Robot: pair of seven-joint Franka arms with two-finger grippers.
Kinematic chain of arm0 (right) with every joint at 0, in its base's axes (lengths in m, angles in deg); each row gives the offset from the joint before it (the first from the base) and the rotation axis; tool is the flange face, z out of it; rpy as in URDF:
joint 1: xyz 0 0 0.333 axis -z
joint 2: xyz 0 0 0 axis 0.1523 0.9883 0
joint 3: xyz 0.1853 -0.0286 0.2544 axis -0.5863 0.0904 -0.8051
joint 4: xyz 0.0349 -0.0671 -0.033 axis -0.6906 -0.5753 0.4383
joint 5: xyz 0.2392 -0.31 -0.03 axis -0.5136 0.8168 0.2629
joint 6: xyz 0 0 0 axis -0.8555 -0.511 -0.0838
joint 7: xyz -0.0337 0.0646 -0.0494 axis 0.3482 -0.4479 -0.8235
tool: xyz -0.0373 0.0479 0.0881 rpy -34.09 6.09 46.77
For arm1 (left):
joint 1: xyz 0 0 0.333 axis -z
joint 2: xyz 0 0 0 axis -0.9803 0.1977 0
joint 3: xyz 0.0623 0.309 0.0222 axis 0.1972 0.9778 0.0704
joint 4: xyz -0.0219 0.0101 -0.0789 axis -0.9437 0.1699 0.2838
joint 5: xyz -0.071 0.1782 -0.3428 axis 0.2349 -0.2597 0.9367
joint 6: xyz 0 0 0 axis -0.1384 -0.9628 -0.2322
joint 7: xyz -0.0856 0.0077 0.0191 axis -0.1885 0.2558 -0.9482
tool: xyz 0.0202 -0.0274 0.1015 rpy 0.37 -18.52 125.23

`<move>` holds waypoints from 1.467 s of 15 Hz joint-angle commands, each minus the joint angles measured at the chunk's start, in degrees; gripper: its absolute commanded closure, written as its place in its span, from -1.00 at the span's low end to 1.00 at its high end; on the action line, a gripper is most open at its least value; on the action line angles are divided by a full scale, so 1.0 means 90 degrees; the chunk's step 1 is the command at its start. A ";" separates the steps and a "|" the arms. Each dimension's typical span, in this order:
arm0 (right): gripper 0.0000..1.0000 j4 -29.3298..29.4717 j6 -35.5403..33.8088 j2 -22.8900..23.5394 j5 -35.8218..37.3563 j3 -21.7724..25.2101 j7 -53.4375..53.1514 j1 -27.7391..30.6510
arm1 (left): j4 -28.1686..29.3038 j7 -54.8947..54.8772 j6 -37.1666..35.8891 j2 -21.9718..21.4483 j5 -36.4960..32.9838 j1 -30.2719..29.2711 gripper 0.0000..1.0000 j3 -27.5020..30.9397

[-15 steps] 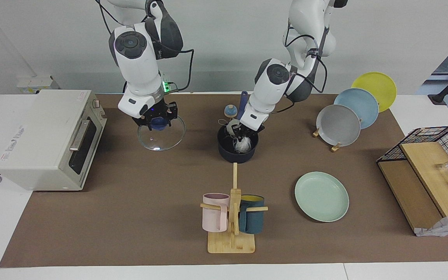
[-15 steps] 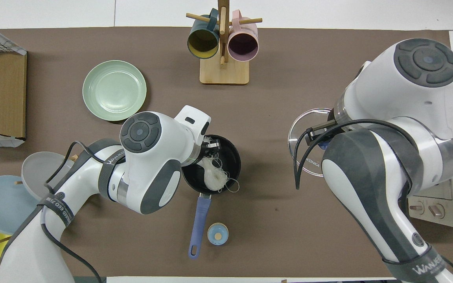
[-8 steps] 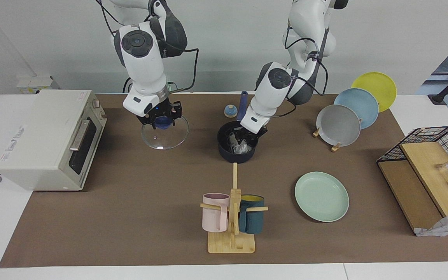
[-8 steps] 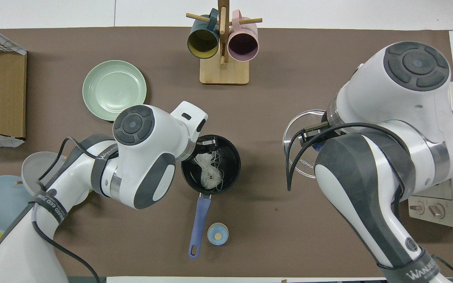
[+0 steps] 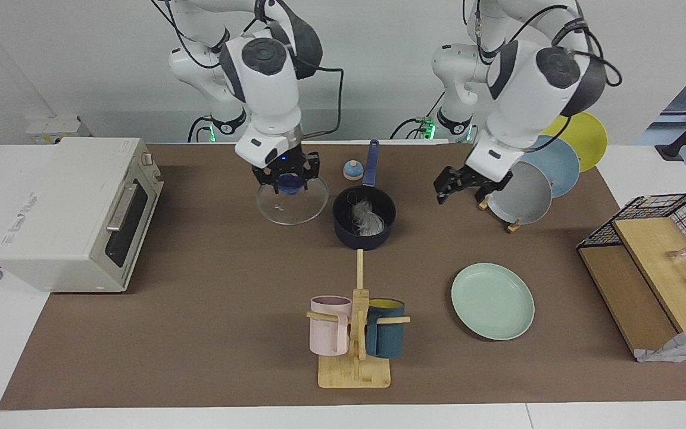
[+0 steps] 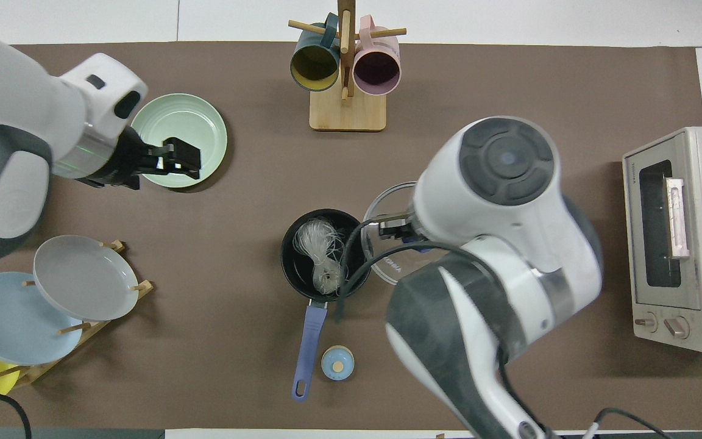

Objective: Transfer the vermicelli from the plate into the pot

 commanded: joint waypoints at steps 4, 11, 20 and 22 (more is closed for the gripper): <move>0.24 0.0574 0.0623 0.0878 0.0388 -0.0017 -0.1725 -0.1154 | 0.0083 -0.1245 -0.0653 -0.0536 -0.0189 -0.0832 -1.00 -0.0047; 0.24 0.0830 0.0985 0.1544 0.0751 -0.0027 -0.2012 -0.1332 | 0.0398 -0.1216 -0.0731 -0.1094 -0.0638 -0.0755 -1.00 -0.0057; 0.24 0.0742 0.0897 0.1661 0.0624 -0.0037 -0.2002 -0.1293 | -0.0131 -0.1216 -0.1601 -0.0987 -0.0873 -0.0832 -1.00 -0.0057; 0.24 0.0742 0.0878 0.1739 0.0624 -0.0037 -0.2002 -0.1313 | -0.0179 -0.1206 -0.1533 -0.0957 -0.0854 -0.0871 -1.00 -0.0057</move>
